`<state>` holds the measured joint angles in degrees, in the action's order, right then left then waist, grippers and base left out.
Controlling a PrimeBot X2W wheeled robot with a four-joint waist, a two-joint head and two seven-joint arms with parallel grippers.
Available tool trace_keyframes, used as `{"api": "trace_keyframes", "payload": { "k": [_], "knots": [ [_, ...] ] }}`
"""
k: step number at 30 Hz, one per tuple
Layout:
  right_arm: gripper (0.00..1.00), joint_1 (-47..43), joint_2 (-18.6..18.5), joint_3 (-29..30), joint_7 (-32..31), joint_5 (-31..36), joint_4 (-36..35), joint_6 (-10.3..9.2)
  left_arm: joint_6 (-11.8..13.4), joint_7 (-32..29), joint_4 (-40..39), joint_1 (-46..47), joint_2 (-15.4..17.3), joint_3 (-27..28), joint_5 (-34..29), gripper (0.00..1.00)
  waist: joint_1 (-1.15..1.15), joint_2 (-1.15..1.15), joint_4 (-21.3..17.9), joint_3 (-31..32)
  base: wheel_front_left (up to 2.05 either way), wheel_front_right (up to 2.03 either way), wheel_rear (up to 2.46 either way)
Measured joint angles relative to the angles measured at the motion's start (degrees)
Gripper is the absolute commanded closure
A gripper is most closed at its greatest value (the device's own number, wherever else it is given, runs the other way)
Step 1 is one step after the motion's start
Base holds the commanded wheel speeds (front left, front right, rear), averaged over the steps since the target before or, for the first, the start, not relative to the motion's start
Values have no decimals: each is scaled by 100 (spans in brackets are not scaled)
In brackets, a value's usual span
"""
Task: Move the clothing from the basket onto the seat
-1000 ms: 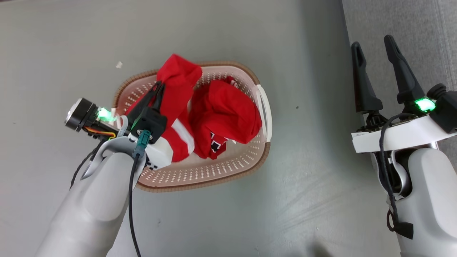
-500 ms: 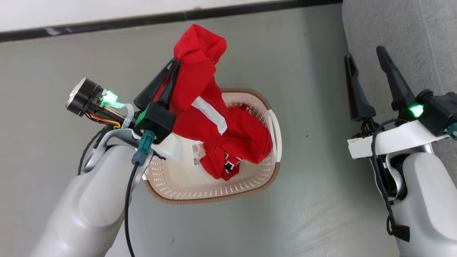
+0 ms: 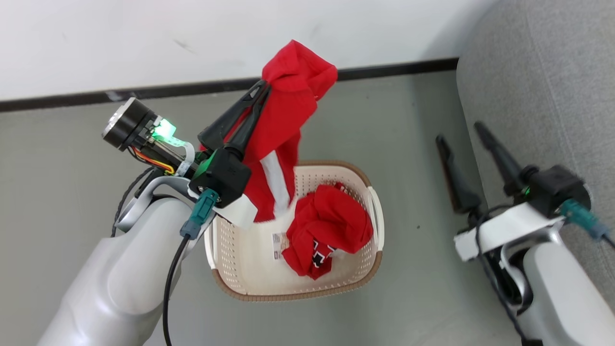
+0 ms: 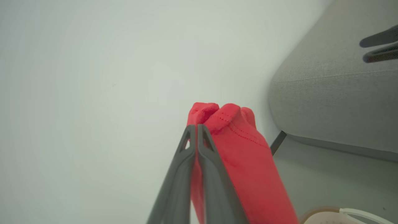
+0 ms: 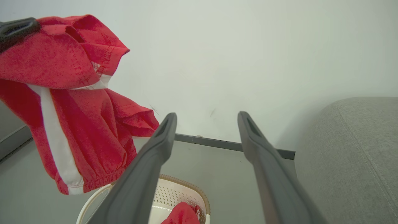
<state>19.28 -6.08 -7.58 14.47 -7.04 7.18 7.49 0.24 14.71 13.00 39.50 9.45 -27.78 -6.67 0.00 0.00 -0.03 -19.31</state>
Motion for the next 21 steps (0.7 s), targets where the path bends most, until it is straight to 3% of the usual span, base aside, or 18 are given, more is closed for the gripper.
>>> {"api": "trace_keyframes", "payload": {
  "k": [11, 21],
  "knots": [
    [0, -300, -514, -1102, -1, -1, 302, 1, -304, 1, -234, 1, -66, -289, 43, 100, 0, 0, 56, 703, 0, 0, 0],
    [0, 15, -975, -2250, -1, -180, 577, 1, -445, 1, -349, 3, -208, -466, 129, 100, 0, 0, 82, 1254, 0, 0, 0]
  ]
}}
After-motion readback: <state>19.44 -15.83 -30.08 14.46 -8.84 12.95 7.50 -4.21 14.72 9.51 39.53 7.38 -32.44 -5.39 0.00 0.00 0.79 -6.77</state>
